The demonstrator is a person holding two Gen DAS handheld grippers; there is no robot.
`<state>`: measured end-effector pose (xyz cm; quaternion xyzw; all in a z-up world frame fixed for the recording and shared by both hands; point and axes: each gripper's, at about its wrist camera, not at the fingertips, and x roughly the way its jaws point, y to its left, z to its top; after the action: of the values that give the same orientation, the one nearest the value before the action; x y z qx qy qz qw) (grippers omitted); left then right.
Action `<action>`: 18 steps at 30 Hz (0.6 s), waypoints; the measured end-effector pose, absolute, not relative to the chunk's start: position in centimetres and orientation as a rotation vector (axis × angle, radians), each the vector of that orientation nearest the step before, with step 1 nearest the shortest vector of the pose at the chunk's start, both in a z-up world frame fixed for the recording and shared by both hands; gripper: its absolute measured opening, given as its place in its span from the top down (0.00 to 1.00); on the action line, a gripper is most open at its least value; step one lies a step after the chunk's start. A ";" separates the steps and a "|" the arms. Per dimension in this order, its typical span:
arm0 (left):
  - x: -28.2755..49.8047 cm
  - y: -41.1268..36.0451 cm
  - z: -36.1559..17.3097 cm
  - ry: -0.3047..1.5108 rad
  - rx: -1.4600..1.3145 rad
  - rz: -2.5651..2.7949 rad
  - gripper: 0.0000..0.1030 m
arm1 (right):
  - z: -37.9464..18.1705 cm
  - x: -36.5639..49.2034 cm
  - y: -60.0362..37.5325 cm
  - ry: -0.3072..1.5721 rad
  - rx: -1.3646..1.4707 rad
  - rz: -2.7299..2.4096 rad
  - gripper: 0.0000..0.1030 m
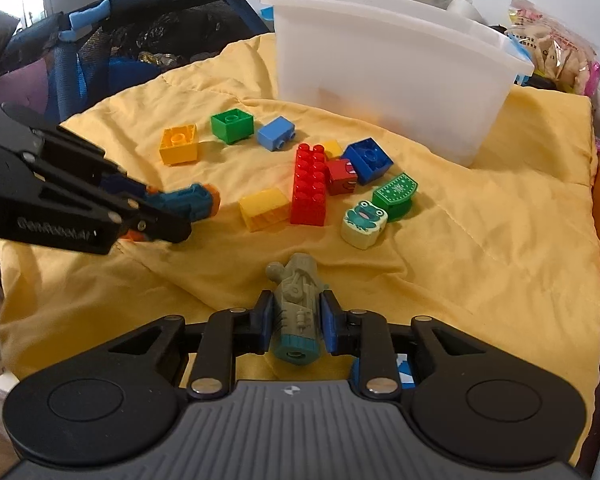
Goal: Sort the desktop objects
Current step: 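Carry both toys over the clear bin and open both tools to drop them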
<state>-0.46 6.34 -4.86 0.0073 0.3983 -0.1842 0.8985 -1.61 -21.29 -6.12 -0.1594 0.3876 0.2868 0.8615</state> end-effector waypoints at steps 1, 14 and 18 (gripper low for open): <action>-0.3 6.4 -4.2 0.804 0.015 -0.388 0.78 | -5.9 -1.6 -21.3 0.809 -0.324 0.599 0.73; 8.3 8.6 7.3 0.475 0.034 -0.325 0.78 | 2.6 4.6 -21.3 0.545 -0.261 0.512 0.73; 11.7 8.6 8.6 0.425 0.039 -0.284 0.78 | 6.1 8.2 -20.3 0.440 -0.223 0.483 0.73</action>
<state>11.68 8.62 8.61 0.0193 0.2102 -0.1406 0.9673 8.23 -20.33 6.10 -0.1094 0.2157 0.2370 0.9409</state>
